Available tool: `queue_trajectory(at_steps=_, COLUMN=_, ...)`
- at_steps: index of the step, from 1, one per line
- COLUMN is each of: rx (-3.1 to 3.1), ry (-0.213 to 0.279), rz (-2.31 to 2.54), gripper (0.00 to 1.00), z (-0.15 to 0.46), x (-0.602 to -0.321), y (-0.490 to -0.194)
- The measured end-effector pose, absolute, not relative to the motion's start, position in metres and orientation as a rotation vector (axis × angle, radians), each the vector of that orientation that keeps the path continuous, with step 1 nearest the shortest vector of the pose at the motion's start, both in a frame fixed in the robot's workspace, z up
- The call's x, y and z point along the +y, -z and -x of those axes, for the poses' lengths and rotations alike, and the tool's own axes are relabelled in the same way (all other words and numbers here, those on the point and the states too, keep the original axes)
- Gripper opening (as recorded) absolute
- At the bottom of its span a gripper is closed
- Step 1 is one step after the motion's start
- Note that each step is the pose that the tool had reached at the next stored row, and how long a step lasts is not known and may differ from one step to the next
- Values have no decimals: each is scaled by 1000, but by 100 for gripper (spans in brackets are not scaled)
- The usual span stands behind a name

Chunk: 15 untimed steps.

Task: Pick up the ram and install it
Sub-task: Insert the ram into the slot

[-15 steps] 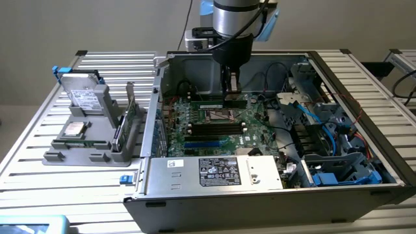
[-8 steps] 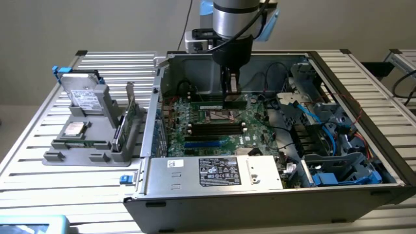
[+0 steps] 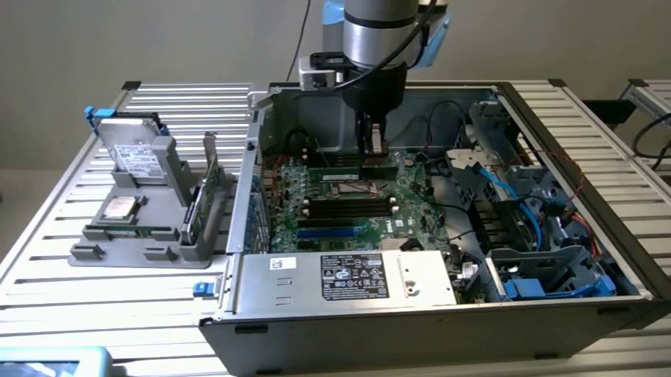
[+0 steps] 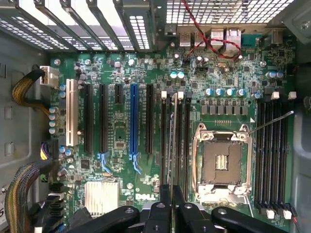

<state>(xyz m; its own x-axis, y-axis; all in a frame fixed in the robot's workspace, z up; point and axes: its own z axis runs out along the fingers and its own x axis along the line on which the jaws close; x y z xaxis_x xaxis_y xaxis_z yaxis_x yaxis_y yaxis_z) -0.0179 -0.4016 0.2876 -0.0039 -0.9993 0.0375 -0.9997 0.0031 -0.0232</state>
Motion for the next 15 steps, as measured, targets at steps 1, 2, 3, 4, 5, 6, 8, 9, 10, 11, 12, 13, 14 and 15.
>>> queue_trajectory(at_steps=1, rx=-2217, ry=-69, rz=-2209, gripper=13, z=18, x=-402, y=-287)
queue_trajectory(at_steps=2, rx=-2216, ry=-71, rz=-2208, gripper=13, z=18, x=-402, y=-286)
queue_trajectory(at_steps=3, rx=-2214, ry=-74, rz=-2207, gripper=13, z=17, x=-402, y=-285)
queue_trajectory(at_steps=4, rx=-2213, ry=-77, rz=-2206, gripper=13, z=17, x=-402, y=-284)
queue_trajectory(at_steps=5, rx=-2211, ry=-80, rz=-2204, gripper=13, z=17, x=-402, y=-283)
queue_trajectory(at_steps=6, rx=-2209, ry=-84, rz=-2202, gripper=13, z=16, x=-402, y=-282)
queue_trajectory(at_steps=8, rx=-2207, ry=-88, rz=-2200, gripper=13, z=16, x=-402, y=-280)
queue_trajectory(at_steps=9, rx=-2206, ry=-88, rz=-2201, gripper=13, z=16, x=-402, y=-278)
queue_trajectory(at_steps=10, rx=-2204, ry=-88, rz=-2204, gripper=13, z=16, x=-402, y=-277)
queue_trajectory(at_steps=11, rx=-2200, ry=-88, rz=-2207, gripper=13, z=16, x=-402, y=-276)
queue_trajectory(at_steps=12, rx=-2196, ry=-88, rz=-2212, gripper=13, z=16, x=-402, y=-276)
queue_trajectory(at_steps=13, rx=-2192, ry=-89, rz=-2216, gripper=13, z=16, x=-402, y=-275)
queue_trajectory(at_steps=14, rx=-2188, ry=-89, rz=-2220, gripper=13, z=16, x=-402, y=-275)
queue_trajectory(at_steps=15, rx=-2184, ry=-89, rz=-2224, gripper=13, z=16, x=-402, y=-274)
